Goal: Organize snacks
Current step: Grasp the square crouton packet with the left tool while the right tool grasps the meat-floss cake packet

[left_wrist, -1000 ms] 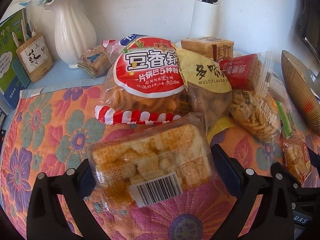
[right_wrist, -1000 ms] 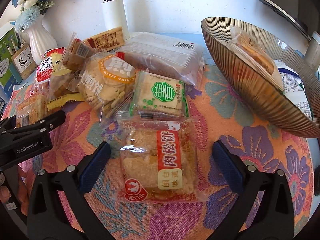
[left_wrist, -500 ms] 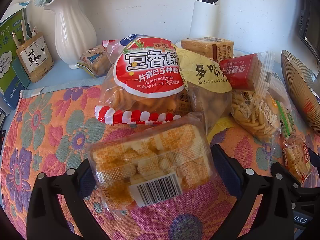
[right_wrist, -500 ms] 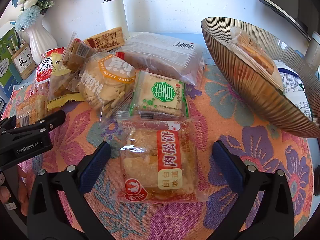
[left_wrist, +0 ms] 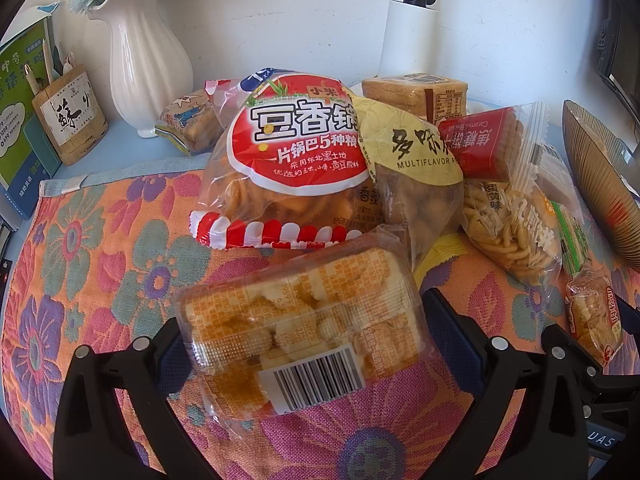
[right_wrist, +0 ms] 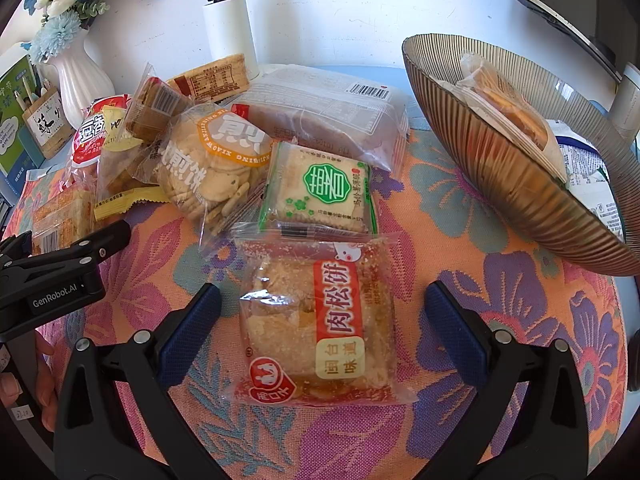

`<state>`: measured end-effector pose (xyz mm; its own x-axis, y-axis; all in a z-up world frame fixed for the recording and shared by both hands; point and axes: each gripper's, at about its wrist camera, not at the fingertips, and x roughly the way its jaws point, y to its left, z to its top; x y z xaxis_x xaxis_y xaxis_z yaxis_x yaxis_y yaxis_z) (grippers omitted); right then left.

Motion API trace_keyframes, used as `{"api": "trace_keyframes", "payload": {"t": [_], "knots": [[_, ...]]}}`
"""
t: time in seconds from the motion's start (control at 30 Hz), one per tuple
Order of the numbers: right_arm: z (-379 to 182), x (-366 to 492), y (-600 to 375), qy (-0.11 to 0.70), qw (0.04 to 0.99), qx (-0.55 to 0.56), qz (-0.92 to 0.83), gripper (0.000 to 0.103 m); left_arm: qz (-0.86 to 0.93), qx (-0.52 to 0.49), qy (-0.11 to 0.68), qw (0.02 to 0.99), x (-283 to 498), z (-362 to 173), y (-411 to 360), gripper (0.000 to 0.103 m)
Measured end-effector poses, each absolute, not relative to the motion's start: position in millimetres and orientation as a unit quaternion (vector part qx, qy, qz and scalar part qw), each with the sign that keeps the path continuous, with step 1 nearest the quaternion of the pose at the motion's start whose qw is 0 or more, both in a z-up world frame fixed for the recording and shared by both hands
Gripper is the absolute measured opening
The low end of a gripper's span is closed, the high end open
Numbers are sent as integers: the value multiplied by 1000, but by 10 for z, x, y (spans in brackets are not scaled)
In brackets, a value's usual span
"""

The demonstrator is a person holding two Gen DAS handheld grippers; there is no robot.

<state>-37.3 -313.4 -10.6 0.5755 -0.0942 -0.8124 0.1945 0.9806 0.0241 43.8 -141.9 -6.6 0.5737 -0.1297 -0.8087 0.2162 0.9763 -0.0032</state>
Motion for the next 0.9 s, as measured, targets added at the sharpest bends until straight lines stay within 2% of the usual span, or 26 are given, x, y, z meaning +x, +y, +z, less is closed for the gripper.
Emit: {"api": "trace_keyframes", "payload": {"t": [0.53,0.57,0.6,0.63,0.73,0.9], "knots": [[-90,-396,-3146,444,890,69,-73,100,-102,46,449,886,426,-59,-1408,98],[-60,-436,-3187,429,897,89,-62,96,-105,39,445,888,417,-55,-1361,97],[-14,-501,-3253,409,904,115,-48,84,-104,30,439,892,402,-36,-1319,89],[1,-549,-3329,395,907,142,-37,54,-102,19,434,895,391,-25,-1271,82],[-16,-568,-3449,387,904,180,-21,53,-101,-8,428,898,385,-9,-1162,81],[37,-637,-3434,370,911,182,-12,53,-84,-45,410,907,342,43,-987,80]]}}
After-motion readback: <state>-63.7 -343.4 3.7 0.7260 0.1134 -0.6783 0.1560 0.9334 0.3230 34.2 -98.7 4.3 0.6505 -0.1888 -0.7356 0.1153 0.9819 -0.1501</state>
